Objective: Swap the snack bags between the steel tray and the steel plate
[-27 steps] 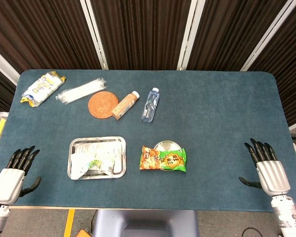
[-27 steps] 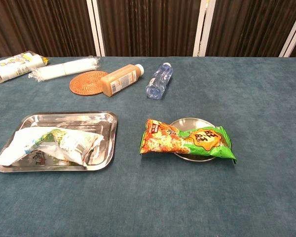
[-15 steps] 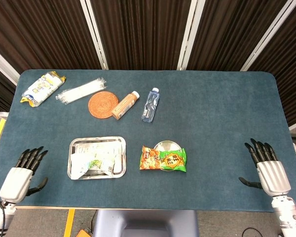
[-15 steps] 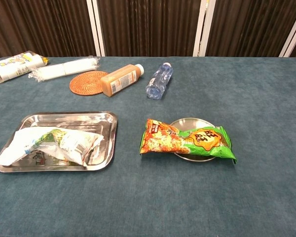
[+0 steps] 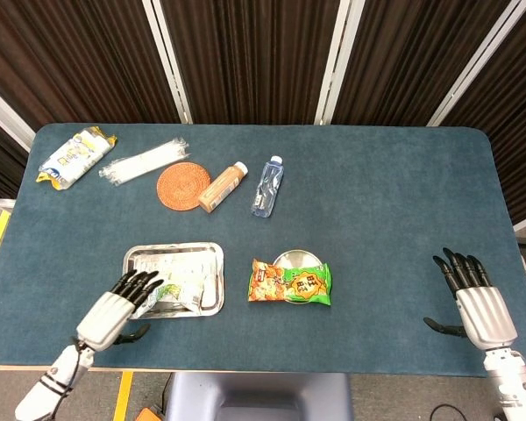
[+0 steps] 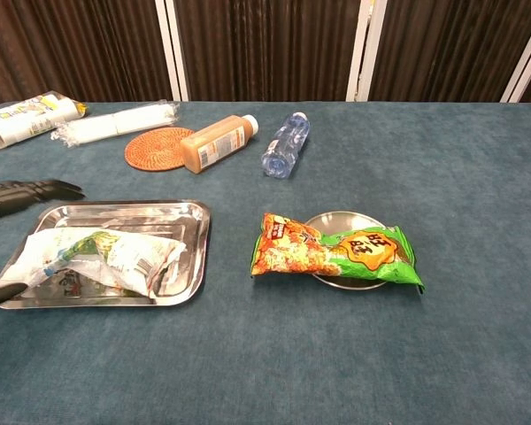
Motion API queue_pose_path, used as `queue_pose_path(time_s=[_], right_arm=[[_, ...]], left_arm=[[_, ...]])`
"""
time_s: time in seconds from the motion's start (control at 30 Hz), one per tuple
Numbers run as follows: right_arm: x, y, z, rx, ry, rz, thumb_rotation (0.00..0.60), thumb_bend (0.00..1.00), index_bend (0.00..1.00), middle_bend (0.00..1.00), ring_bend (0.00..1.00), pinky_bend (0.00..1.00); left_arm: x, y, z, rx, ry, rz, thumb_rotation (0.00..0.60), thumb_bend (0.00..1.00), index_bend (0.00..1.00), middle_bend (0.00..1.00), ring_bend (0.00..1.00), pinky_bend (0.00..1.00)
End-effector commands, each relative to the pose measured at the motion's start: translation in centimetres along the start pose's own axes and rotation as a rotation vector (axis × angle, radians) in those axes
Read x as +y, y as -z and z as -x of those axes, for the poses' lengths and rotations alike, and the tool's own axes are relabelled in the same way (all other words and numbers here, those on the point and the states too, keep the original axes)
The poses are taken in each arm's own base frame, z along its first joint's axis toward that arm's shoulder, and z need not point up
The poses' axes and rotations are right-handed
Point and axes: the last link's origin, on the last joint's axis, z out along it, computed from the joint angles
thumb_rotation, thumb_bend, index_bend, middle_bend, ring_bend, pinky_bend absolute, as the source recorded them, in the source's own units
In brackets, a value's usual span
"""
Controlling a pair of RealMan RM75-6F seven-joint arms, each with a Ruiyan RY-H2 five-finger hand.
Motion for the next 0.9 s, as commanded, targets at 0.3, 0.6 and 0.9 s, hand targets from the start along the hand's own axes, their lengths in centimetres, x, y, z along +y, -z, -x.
queue_pose_path(time_s=[0.3,0.6,0.9], right_arm=[[0.4,0.2,-0.3,-0.002,-0.011,0.008,0.600,0.02,0.00,0.00,0.00,0.00],[0.3,0.2,-0.2,-0.010,-0.010,0.009,0.600,0.02,0.00,0.00,0.00,0.00],[0.4,0.0,-0.1,-0.015,-0.006,0.017,0.600,0.02,0.00,0.00,0.00,0.00]], left_arm=[[0.9,-4.4,1.2,-0.113,-0.074,-0.024,0.600,0.37,0.00,0.00,0.00,0.00],[-0.5,-6.6,1.3,-0.123,-0.066,-0.069,0.600,0.37,0.00,0.00,0.00,0.02],[-0.7,-8.0,1.5,-0.129,-0.061,-0.065,0.600,0.38,0.31,0.34,0.26,0.39]])
